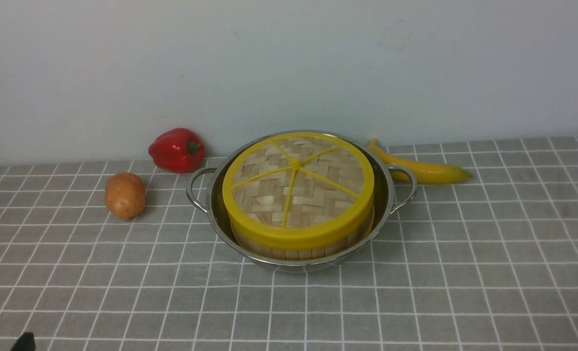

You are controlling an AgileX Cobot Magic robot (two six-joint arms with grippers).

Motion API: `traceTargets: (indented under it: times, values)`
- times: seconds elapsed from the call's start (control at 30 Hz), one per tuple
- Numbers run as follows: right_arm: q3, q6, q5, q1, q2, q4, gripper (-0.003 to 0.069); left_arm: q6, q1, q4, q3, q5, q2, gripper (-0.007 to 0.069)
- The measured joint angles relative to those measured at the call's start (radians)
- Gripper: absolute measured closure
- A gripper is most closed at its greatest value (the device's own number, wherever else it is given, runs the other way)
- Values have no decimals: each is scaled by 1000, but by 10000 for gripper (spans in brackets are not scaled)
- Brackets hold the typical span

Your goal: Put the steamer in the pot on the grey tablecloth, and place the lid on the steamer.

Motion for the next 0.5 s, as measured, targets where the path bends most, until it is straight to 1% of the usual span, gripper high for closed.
traceTargets:
  times: [0.27,0.5]
  values:
    - [0,0,0,0,0,0,419,-3,0,73,107,1,-102,227]
    - [0,0,0,0,0,0,419,-23,0,79,114,-1,-105,227]
